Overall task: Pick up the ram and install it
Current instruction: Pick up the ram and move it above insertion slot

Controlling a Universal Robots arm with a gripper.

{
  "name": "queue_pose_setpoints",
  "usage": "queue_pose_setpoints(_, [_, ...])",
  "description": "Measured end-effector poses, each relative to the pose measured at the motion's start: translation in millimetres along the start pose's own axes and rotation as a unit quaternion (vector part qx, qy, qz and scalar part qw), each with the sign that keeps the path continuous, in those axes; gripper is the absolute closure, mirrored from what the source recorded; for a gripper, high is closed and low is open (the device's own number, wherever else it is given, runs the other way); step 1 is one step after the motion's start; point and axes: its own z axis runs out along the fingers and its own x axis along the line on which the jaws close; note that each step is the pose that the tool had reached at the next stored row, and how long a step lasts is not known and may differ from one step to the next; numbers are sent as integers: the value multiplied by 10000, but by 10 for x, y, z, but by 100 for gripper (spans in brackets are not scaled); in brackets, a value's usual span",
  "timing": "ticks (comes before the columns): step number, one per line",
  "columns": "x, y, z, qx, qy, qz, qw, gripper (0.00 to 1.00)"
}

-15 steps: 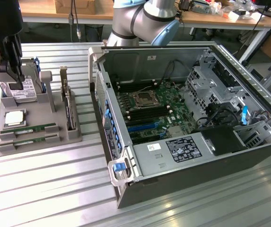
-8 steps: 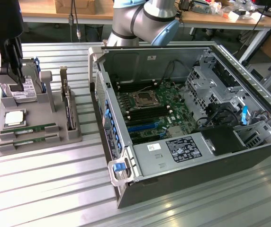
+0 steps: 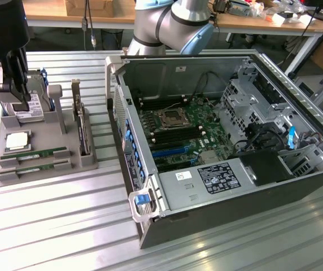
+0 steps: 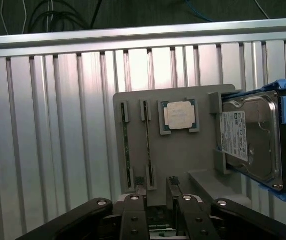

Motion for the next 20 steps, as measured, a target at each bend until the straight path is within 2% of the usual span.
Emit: queue_pose_setpoints(20, [5,-7,185,-1,1,-24,10000,70])
